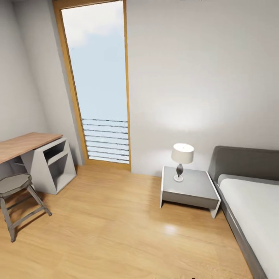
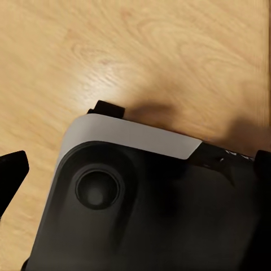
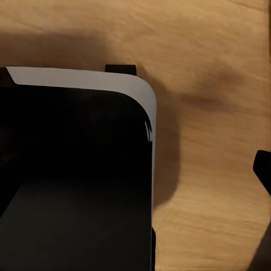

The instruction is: Attach the digital camera to the camera tripod in the bedroom.

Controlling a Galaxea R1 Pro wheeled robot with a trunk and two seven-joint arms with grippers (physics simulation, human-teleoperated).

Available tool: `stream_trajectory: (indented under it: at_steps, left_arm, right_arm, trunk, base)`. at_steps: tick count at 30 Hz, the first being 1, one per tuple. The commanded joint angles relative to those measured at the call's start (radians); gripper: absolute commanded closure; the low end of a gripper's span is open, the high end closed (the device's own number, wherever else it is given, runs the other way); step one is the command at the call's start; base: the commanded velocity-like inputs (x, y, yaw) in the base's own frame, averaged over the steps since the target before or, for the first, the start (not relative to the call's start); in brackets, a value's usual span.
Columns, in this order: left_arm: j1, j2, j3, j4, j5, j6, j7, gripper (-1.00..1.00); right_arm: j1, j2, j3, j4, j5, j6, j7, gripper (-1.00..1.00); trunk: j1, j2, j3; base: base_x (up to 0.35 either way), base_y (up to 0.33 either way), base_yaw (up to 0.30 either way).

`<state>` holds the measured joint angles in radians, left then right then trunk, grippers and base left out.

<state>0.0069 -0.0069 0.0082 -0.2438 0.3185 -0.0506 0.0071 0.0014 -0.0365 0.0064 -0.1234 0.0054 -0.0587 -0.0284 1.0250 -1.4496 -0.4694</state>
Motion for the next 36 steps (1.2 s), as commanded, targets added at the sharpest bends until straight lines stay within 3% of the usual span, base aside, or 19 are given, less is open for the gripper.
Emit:
stream_trajectory:
  at_steps: [1, 8, 15, 36]
  left_arm:
    - [0.001, 0.0, 0.0, -0.002, 0.004, -0.001, 0.001, -1.0]
    - [0.001, 0.002, -0.005, 0.016, 0.005, -0.002, 0.0, -1.0]
    - [0.001, 0.001, -0.007, 0.105, -0.001, -0.003, -0.001, -1.0]
    - [0.001, 0.001, 0.0, 0.131, 0.004, -0.003, -0.008, -1.0]
  right_arm:
    - [0.0, 0.0, 0.001, -0.001, 0.0, -0.003, -0.002, -1.0]
    - [0.0, -0.001, 0.001, -0.001, -0.003, -0.014, -0.002, -1.0]
    - [0.0, -0.002, 0.001, 0.001, -0.004, -0.013, -0.002, -1.0]
    - [0.0, -0.001, 0.001, 0.01, -0.003, -0.016, -0.002, -1.0]
  trunk:
    - [0.0, 0.0, -0.001]
    - [0.0, 0.0, -0.001]
    - [0.0, 0.0, -0.001]
    - [0.0, 0.0, -0.001]
  base:
    - [0.0, 0.0, -0.291]
    - [0.0, 0.0, -0.291]
    - [0.0, 0.0, -0.291]
    - [0.0, 0.0, -0.291]
